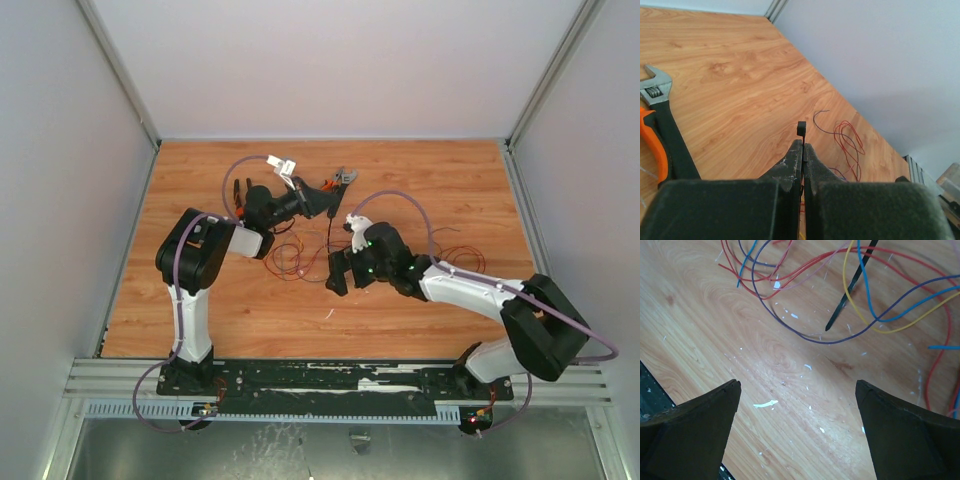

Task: Zip-tie the wires
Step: Move the cable to the center of the board.

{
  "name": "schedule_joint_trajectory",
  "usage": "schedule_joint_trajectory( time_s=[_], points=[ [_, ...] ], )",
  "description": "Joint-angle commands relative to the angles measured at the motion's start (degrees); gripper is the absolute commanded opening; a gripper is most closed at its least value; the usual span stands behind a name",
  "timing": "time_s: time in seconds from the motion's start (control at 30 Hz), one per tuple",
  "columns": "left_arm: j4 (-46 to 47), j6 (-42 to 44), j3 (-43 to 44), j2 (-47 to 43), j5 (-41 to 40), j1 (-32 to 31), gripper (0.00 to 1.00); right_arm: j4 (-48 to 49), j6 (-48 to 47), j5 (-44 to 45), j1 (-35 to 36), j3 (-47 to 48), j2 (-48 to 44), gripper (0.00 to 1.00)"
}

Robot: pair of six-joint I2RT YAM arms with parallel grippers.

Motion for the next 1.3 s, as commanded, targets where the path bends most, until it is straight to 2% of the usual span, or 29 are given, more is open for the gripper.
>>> schedule_joint_trajectory(
  time_s=[0.0,0.3,0.7,1.0,1.27],
  points=[
    [0.7,1.3,-0.3,0.0,-0.7,-0.4,0.00,2.4,1.9,-1.5,-0.1,0.0,3.4,0.99],
    [-0.4,1.9,-0.6,-0.8,-1.1,-0.5,0.00,8.5,2.4,-1.8,0.1,2.2,11.8,0.99],
    [-0.4,2.0,-1.4,-1.3,-2.2,-0.6,0.00,10.7,0.8,-2.2,1.8,9.9,19.1,0.99],
    [-0.4,2.3,-1.8,-1.6,-2.4,-0.6,0.00,3.1,-3.6,0.5,5.2,20.2,23.8,0.99],
    [-0.1,1.7,-2.2,-1.9,-2.3,-0.6,0.00,2.7,-6.8,2.2,5.1,24.6,28.1,0.99]
  ],
)
